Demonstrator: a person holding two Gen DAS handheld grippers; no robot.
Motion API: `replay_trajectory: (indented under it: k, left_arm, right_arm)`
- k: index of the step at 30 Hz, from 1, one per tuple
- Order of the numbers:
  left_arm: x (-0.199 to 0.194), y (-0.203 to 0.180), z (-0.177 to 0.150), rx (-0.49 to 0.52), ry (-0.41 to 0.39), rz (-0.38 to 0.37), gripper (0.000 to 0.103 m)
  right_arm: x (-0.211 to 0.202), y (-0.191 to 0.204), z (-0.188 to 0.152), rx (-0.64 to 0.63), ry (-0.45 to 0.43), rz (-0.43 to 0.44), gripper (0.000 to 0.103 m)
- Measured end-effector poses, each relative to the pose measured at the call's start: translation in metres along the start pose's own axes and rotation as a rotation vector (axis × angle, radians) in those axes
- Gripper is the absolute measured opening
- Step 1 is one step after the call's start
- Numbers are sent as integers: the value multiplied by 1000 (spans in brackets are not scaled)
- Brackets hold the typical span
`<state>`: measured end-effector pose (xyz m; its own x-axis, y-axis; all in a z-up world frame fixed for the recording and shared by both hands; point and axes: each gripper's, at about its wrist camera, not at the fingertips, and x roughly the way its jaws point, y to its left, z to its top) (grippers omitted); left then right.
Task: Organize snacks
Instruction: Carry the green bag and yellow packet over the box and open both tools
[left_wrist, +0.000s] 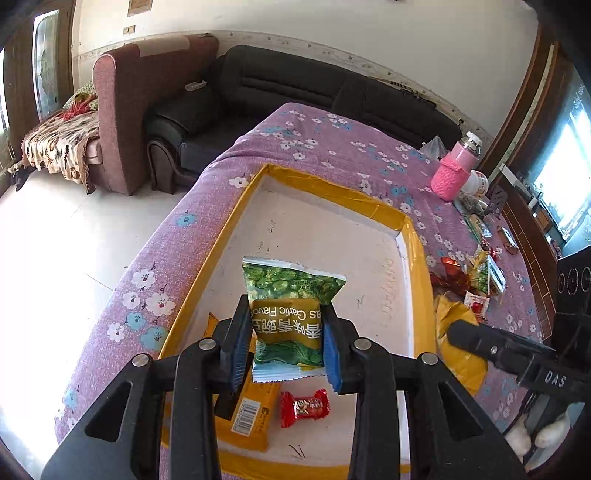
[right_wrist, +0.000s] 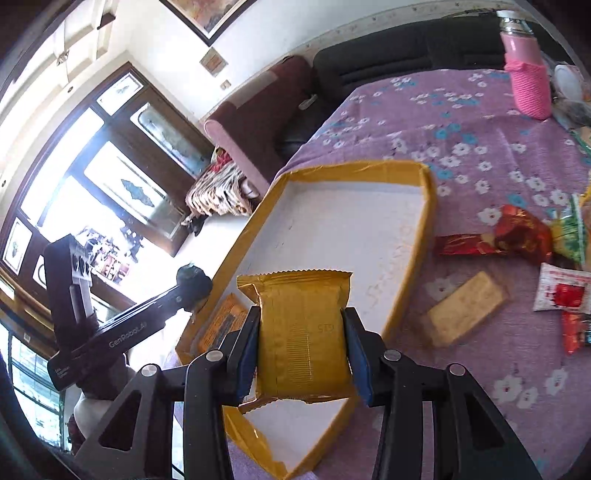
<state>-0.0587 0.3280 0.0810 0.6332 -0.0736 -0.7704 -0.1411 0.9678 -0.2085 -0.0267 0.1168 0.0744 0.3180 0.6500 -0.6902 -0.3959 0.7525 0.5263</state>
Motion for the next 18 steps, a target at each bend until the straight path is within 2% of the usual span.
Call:
replay_trajectory:
  k: [8, 14, 18]
  left_arm:
    - [44, 18, 8, -30, 83, 24, 32]
    - [54, 26, 13, -75, 96, -4, 32]
    - [50, 31, 13, -97, 89, -21, 38]
  right_arm:
    - [64, 23, -4, -46, 121, -37, 43]
    - [81, 33, -5, -75, 146, -53, 43]
    - [85, 34, -3, -77, 150, -62, 46]
